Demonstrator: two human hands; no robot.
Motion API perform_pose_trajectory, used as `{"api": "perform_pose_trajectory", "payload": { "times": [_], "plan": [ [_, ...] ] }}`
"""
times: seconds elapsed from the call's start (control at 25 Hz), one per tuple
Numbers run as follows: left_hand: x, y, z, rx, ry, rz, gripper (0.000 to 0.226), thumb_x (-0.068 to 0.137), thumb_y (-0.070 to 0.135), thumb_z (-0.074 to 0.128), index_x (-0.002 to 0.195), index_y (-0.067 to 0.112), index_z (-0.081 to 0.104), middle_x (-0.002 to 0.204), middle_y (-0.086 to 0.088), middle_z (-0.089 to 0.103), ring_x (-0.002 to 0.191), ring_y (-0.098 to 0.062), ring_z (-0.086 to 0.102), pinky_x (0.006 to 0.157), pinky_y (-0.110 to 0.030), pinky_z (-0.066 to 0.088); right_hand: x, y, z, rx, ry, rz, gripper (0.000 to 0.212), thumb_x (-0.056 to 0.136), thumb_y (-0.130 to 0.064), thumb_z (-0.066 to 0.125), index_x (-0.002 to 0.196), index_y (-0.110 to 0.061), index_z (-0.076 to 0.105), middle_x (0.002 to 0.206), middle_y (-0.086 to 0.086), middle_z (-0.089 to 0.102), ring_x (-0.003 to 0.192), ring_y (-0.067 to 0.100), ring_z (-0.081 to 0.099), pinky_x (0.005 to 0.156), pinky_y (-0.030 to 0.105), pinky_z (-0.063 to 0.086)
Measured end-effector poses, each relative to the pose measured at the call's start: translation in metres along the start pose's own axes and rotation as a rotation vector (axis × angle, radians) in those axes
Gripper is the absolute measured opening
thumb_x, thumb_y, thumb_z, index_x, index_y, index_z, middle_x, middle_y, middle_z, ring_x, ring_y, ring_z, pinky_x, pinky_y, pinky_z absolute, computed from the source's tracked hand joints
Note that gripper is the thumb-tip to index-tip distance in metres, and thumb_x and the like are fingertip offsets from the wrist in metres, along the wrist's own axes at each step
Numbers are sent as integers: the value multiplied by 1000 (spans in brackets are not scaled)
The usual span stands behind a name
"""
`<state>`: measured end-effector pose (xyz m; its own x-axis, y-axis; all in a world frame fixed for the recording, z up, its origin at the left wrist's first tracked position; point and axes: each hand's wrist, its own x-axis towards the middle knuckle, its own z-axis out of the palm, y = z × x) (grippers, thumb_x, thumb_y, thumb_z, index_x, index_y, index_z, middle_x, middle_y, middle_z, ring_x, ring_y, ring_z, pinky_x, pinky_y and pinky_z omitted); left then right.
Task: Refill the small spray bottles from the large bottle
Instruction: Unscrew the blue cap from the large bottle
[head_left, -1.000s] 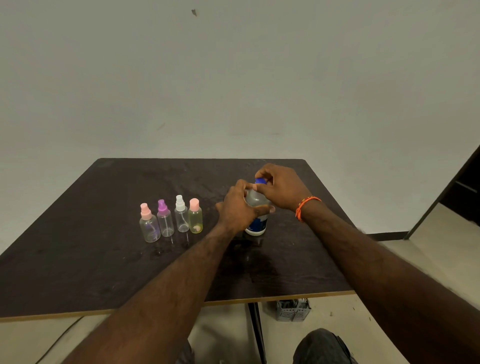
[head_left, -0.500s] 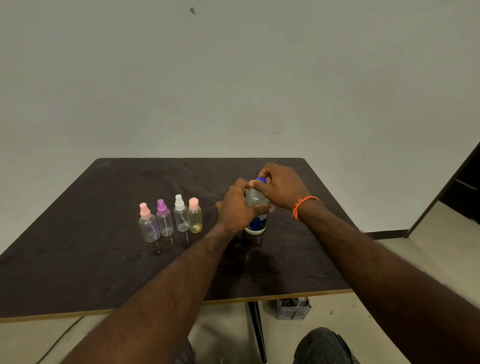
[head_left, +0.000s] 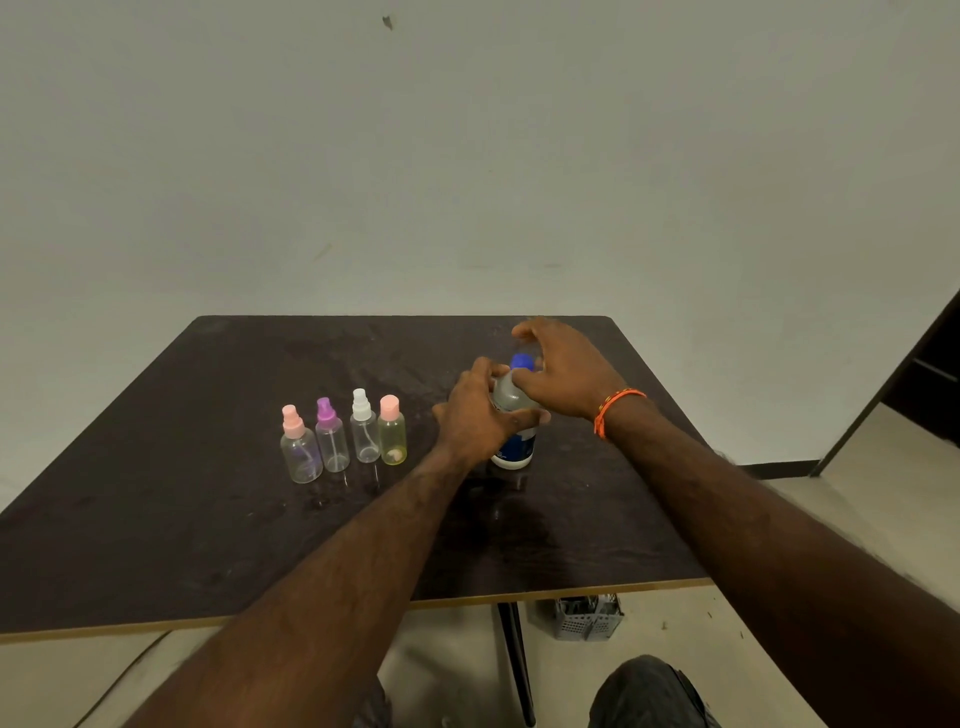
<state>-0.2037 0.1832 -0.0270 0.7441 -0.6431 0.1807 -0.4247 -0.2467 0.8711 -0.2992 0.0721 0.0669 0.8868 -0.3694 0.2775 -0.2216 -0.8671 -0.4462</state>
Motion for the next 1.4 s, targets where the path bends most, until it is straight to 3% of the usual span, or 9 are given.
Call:
{"api": "perform_pose_trajectory", "payload": {
  "times": [0.08, 0.16, 0.32, 0.48, 0.6, 0.8, 0.92, 1.04, 1.4],
  "plan": [
    [-1, 1, -1, 12, 12, 1, 75, 42, 83, 80, 102, 55, 44, 105, 19, 65, 101, -8, 65, 98, -55, 52, 3, 3, 1, -82, 43, 9, 37, 86, -45, 70, 113, -20, 61, 108, -4, 60, 97, 13, 57, 82, 30, 48],
    [-1, 0, 1, 7, 12, 9, 75, 42, 82, 82, 102, 60, 43, 106, 19, 64, 101, -8, 66, 97, -54, 54, 4, 6, 3, -80, 12, 8, 28, 88, -40, 69, 107, -19, 64, 101, -2, 64, 90, 14, 58, 77, 28, 46],
    [2, -5, 2, -12, 17, 25, 79, 41, 85, 82, 105, 60, 43, 111, 20, 64, 104, -7, 66, 98, -53, 56, -1, 7, 3, 22, -52, -77, 34, 88, -6, 59, 120, -15, 67, 121, 1, 67, 103, 14, 59, 91, 26, 47],
    [-4, -5, 4, 22, 54, 58, 72, 45, 89, 78, 104, 61, 47, 114, 19, 63, 104, -6, 64, 101, -51, 54, -5, 11, 3, 62, -23, -82, 33, 86, -7, 61, 117, -19, 66, 119, -2, 65, 102, 13, 59, 91, 27, 50],
    [-5, 1, 2, 34, 67, 71, 62, 57, 71, 88, 102, 51, 50, 112, 17, 63, 101, -6, 63, 100, -49, 56, -6, 14, 2, 77, 29, -60, 34, 88, -9, 61, 121, -18, 66, 121, 0, 66, 101, 13, 59, 90, 25, 48],
    [8, 20, 13, 90, 38, 117, 60, 62, 59, 94, 107, 41, 59, 110, 13, 65, 99, -10, 64, 94, -43, 60, -8, 32, -14, 132, 109, 58, 33, 87, -13, 63, 120, -18, 68, 118, -2, 68, 99, 10, 60, 93, 28, 52],
    [18, 31, 32, 99, 14, 124, 61, 56, 71, 88, 104, 42, 63, 107, 14, 65, 98, -10, 65, 95, -47, 59, -16, 56, -23, 127, 219, 153, 32, 87, -14, 63, 118, -17, 68, 116, -2, 68, 98, 10, 59, 87, 22, 46],
    [31, 41, 54, 97, 12, 111, 68, 48, 83, 74, 102, 44, 64, 107, 15, 64, 100, -11, 63, 98, -50, 55, -26, 91, -34, 99, 376, 357, 33, 86, -18, 62, 119, -19, 66, 115, 0, 68, 102, 20, 62, 90, 31, 49],
    [76, 61, 93, 99, -3, 92, 55, 62, 66, 83, 101, 30, 70, 103, 12, 65, 99, -16, 63, 99, -53, 51, -58, 180, 10, -102, -44, 595, 32, 87, -24, 74, 118, -21, 67, 118, 2, 69, 104, 20, 63, 97, 35, 52]
  ]
}}
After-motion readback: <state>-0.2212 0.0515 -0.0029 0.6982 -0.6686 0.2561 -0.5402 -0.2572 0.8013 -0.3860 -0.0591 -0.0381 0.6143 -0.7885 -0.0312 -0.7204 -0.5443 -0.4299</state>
